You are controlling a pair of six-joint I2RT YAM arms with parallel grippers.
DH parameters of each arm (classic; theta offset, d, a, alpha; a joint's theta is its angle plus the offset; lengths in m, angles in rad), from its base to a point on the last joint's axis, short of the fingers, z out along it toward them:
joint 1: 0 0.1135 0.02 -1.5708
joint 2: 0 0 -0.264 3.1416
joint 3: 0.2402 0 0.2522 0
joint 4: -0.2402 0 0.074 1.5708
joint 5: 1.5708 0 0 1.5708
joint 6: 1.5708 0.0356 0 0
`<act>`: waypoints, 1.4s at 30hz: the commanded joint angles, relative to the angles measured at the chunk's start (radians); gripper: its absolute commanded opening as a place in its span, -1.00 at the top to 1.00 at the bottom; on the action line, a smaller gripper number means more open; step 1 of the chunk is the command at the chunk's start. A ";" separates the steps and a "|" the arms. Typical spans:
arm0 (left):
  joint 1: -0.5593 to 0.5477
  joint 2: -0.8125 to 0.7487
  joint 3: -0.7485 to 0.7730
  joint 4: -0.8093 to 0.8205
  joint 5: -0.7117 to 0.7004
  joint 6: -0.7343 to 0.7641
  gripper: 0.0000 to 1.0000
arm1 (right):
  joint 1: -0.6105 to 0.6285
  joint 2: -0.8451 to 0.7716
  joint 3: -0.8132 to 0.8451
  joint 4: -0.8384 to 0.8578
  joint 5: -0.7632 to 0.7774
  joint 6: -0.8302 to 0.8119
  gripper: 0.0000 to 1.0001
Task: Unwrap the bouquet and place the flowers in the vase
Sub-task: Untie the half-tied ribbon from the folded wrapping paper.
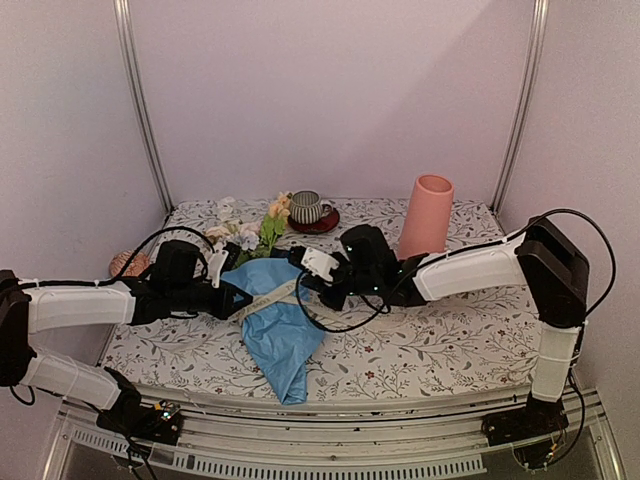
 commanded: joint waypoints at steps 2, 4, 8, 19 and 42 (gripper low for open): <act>0.007 0.003 -0.002 -0.017 -0.016 0.013 1.00 | -0.132 -0.026 -0.103 0.046 -0.111 0.308 0.93; 0.007 0.003 -0.002 -0.018 -0.017 0.014 1.00 | -0.181 -0.012 -0.122 0.046 -0.185 0.397 0.85; 0.008 0.001 -0.003 -0.018 -0.015 0.012 1.00 | -0.210 -0.031 -0.152 0.054 -0.292 0.421 0.41; 0.007 0.005 0.000 -0.015 -0.016 0.014 1.00 | -0.059 -0.109 -0.096 -0.033 -0.173 0.057 0.10; 0.007 0.026 0.014 0.003 0.002 0.009 1.00 | 0.146 0.180 0.212 -0.101 0.246 -0.433 0.00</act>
